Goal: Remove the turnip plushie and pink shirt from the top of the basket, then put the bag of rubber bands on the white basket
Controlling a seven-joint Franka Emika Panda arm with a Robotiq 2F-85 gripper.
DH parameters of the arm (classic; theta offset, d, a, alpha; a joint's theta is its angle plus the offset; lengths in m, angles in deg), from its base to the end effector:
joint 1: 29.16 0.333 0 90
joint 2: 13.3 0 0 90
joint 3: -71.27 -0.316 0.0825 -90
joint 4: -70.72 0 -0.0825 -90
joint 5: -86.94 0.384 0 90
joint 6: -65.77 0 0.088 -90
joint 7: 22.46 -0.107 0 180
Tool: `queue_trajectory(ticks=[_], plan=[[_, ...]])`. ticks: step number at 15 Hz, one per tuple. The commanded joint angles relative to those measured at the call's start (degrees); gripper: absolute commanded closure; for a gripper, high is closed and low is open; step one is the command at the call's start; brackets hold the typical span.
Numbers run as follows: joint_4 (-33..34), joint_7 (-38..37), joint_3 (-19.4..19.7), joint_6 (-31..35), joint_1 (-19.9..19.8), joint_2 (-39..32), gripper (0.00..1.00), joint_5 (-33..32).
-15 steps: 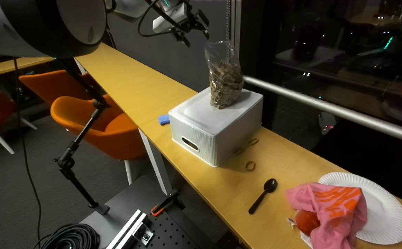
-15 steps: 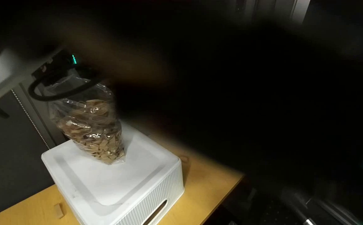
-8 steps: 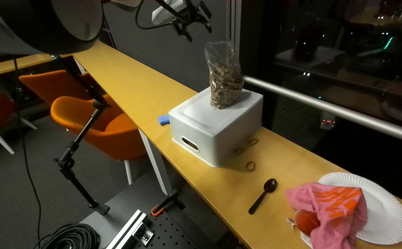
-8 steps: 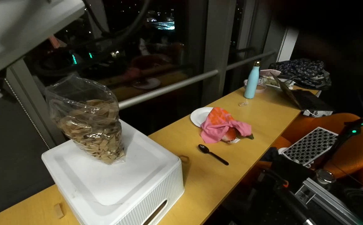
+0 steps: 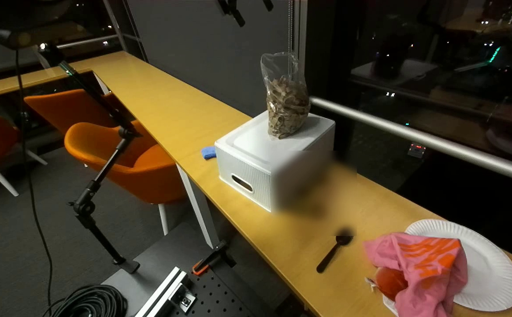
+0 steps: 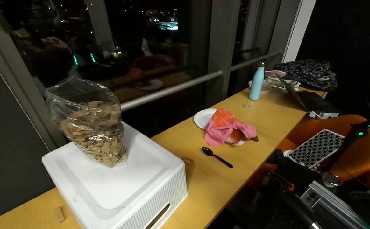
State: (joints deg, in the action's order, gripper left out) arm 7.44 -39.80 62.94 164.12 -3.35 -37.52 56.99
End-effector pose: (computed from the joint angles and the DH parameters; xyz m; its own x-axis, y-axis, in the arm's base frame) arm 0.6105 0.3273 0.6099 0.8909 0.3394 0.3017 0.2172 -0.9019 0.3733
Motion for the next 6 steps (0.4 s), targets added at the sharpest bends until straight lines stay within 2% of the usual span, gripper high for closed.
queue_trajectory(ticks=[1,4,5,6], plan=[[-2.5,-0.9,-0.3,-4.1,-1.2,4.9,0.0,3.5],[-4.0,-0.9,-0.2,-5.0,-1.6,6.8,0.0,4.6],[-1.4,-0.2,0.0,-4.3,-0.9,4.5,0.0,2.8],[-1.9,-0.2,0.0,-4.4,-1.0,5.0,0.0,3.0]])
